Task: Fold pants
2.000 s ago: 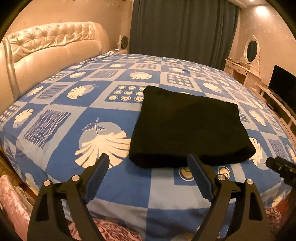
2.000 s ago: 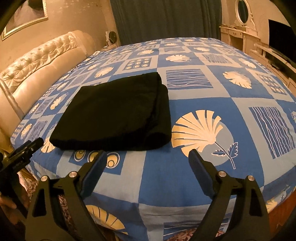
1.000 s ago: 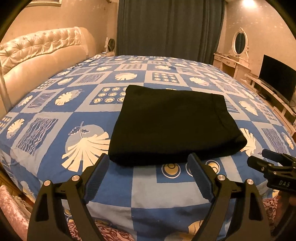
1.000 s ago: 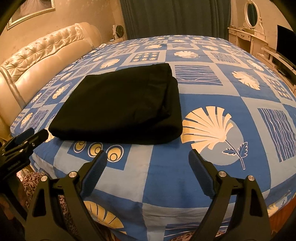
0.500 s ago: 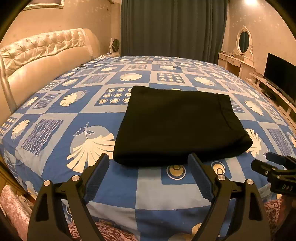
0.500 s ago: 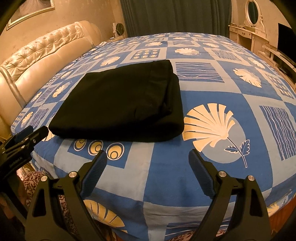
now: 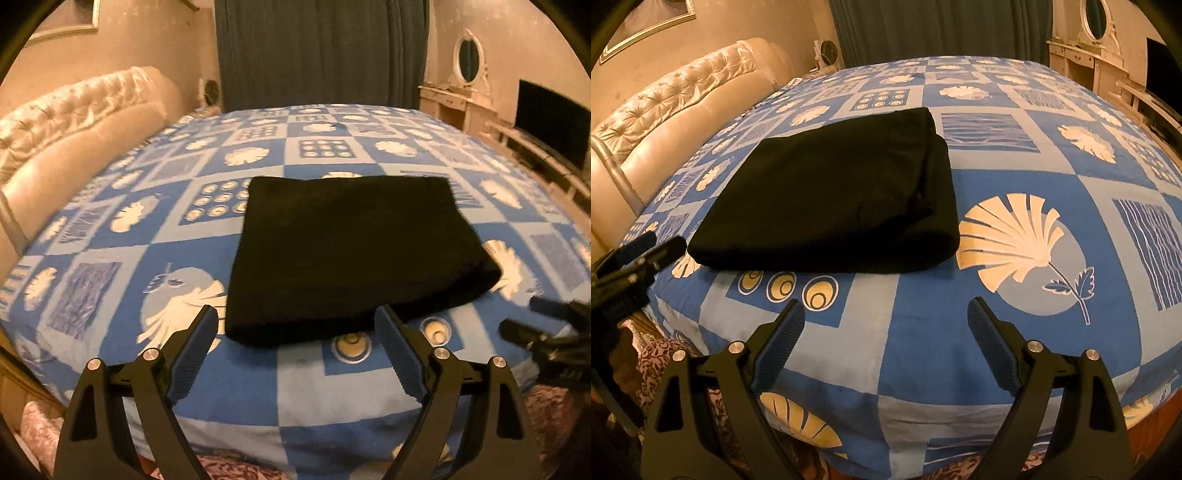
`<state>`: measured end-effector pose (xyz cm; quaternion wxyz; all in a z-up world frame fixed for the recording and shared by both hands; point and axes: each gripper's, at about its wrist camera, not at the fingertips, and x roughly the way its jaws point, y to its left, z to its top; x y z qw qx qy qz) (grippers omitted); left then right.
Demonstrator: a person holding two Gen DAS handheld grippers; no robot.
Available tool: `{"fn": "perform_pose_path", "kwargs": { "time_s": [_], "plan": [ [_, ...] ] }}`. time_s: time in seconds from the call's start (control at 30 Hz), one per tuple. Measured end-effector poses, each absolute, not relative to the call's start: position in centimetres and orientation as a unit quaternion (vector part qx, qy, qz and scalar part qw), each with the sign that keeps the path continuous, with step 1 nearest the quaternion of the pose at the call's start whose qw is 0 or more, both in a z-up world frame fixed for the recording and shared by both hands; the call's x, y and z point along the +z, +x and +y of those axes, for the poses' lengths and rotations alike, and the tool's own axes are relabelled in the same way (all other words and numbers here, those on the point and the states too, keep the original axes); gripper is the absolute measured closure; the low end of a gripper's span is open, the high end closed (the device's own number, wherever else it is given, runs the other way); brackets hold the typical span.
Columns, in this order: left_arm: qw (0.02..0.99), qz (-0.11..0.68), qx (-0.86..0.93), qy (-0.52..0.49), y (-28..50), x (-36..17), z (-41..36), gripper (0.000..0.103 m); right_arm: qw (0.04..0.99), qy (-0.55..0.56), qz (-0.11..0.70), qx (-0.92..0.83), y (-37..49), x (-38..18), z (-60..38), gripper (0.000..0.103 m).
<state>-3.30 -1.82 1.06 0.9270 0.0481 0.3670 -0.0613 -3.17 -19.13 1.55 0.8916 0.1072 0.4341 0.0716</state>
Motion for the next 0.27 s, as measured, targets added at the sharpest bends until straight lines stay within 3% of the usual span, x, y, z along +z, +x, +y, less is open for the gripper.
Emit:
{"fn": "perform_pose_path", "kwargs": {
  "time_s": [0.17,0.27],
  "plan": [
    [0.916,0.394,-0.070,0.031,-0.4,1.4,1.5,0.018,0.882,0.161,0.438,0.074,-1.7,2.3,-22.3,0.013],
    [0.917,0.399,-0.007,0.011,4.8,1.3,7.9,0.018,0.891,0.185,0.412,0.040,0.8,3.1,-27.2,0.012]
  ]
}}
